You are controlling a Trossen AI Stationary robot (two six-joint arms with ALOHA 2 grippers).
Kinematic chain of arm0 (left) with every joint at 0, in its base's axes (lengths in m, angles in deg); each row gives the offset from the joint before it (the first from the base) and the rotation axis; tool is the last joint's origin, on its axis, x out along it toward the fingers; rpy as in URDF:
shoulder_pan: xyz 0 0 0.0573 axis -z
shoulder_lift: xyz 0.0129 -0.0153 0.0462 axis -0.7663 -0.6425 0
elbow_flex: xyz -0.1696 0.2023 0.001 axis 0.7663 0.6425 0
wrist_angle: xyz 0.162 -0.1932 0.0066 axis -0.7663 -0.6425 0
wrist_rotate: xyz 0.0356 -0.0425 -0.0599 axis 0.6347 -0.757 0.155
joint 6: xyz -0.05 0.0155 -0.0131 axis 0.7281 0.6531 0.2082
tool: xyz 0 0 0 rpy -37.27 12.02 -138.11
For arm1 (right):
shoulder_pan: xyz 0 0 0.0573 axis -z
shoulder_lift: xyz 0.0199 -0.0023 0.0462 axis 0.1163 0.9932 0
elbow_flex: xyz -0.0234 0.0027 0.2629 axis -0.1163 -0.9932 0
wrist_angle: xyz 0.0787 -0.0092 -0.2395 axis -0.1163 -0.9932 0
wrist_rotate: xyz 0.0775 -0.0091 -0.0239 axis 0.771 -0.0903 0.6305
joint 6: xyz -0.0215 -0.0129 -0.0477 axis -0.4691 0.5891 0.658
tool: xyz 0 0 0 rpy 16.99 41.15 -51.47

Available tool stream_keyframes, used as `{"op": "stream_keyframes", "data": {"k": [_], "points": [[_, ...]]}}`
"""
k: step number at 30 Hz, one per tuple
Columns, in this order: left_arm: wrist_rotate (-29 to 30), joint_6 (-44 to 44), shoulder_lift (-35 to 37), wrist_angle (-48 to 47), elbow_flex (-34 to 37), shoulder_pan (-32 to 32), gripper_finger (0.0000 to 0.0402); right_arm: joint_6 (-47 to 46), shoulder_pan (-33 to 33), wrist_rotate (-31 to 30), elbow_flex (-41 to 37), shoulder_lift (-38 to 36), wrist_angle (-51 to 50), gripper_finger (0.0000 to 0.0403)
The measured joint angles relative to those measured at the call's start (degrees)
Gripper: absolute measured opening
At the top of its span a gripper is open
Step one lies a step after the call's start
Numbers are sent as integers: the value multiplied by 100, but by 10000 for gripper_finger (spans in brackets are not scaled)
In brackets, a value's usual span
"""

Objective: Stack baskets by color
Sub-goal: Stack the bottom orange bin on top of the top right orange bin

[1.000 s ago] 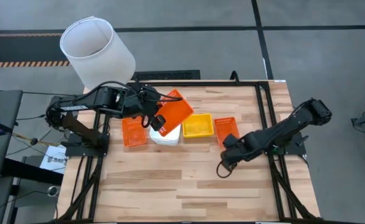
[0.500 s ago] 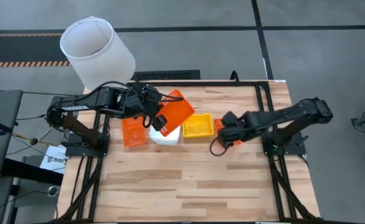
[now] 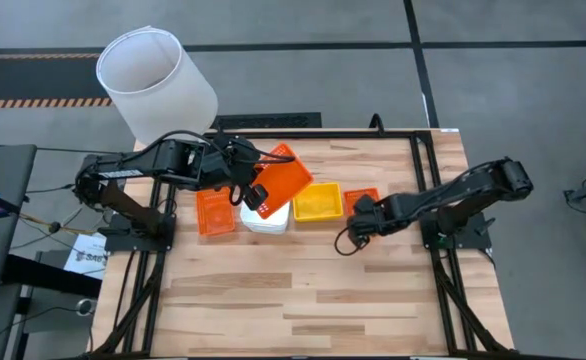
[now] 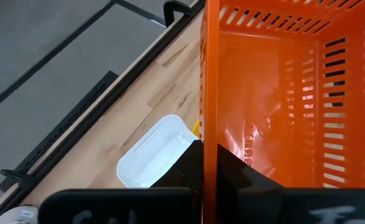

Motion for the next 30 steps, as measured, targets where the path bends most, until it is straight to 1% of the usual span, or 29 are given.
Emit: {"op": "stream_keyframes", "data": {"k": [3, 7, 10, 12, 15, 18, 20, 23, 25, 30], "points": [[-1, -47, 0, -2, 0, 0, 0, -251, -153, 437, -78, -2, 148, 5], [-1, -55, 0, -8, 0, 0, 0, -578, -504, 1371, 8, -2, 462, 4], [4, -126, 0, -17, 0, 0, 0, -322, -764, 1839, 222, -2, 972, 8], [12, -174, 0, 1, 0, -4, 0, 59, -824, 1911, 429, -2, 1182, 10], [117, -197, 0, 46, 2, -4, 0, 515, -707, 1656, 791, -11, 1216, 11], [169, -195, 0, 83, 0, -4, 0, 1150, -508, 1620, 1224, -10, 1304, 12], [185, -197, 0, 83, 1, -4, 0, 1236, -386, 1473, 1527, -17, 1092, 12], [185, -193, 0, 83, 0, -4, 0, 1103, -247, 1028, 1905, -15, 354, 11], [183, -193, 0, 91, 0, -4, 0, 876, -158, 551, 2060, -17, -384, 9], [183, -185, 0, 120, 0, -4, 0, 114, 135, -625, 2073, -11, -2283, 3]]}}
